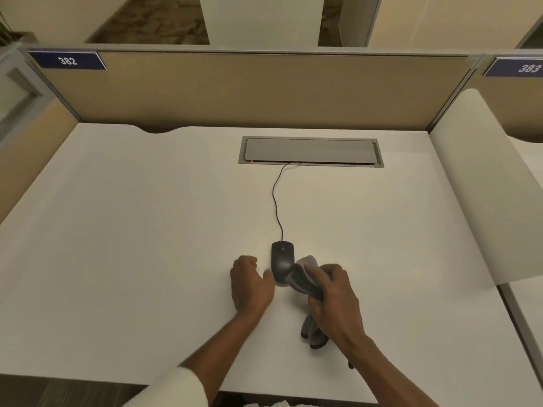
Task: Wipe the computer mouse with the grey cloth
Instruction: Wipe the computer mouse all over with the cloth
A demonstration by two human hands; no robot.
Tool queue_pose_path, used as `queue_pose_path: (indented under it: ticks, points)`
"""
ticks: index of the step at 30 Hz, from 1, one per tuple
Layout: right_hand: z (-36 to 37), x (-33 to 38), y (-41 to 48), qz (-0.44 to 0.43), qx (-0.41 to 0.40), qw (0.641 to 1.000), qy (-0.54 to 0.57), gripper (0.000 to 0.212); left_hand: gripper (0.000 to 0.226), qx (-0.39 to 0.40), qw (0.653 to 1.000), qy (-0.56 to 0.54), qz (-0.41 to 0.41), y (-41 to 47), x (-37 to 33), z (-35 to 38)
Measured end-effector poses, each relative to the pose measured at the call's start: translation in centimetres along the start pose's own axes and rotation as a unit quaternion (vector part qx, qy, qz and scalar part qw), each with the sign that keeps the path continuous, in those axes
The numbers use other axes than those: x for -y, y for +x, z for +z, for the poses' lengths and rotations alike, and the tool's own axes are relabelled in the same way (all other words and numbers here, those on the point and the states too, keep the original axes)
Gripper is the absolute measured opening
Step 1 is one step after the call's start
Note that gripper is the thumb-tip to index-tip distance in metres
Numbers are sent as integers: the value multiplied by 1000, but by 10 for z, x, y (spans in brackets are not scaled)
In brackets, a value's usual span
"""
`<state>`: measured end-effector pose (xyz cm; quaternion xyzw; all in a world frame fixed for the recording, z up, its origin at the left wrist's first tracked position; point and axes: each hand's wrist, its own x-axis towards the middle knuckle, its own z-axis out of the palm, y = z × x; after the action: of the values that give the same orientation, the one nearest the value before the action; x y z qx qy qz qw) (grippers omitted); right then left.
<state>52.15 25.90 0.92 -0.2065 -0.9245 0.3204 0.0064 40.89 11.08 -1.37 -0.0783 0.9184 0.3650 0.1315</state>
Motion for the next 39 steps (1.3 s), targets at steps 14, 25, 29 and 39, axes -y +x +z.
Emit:
queue_pose_path:
  ticks: [14, 25, 29, 39]
  points:
    - [40, 21, 9, -100, -27, 982, -156, 69, 89, 127, 968, 198, -84, 80, -87, 40]
    - [67, 9, -1, -93, -15, 981, -172, 89, 75, 162, 939, 304, -13, 90, -97, 55]
    - [71, 6, -10, -84, -6, 979, -185, 93, 74, 174, 927, 332, 0, 94, -100, 57]
    - [71, 12, 5, -61, -28, 976, -208, 85, 71, 185, 920, 344, 6, 99, -102, 61]
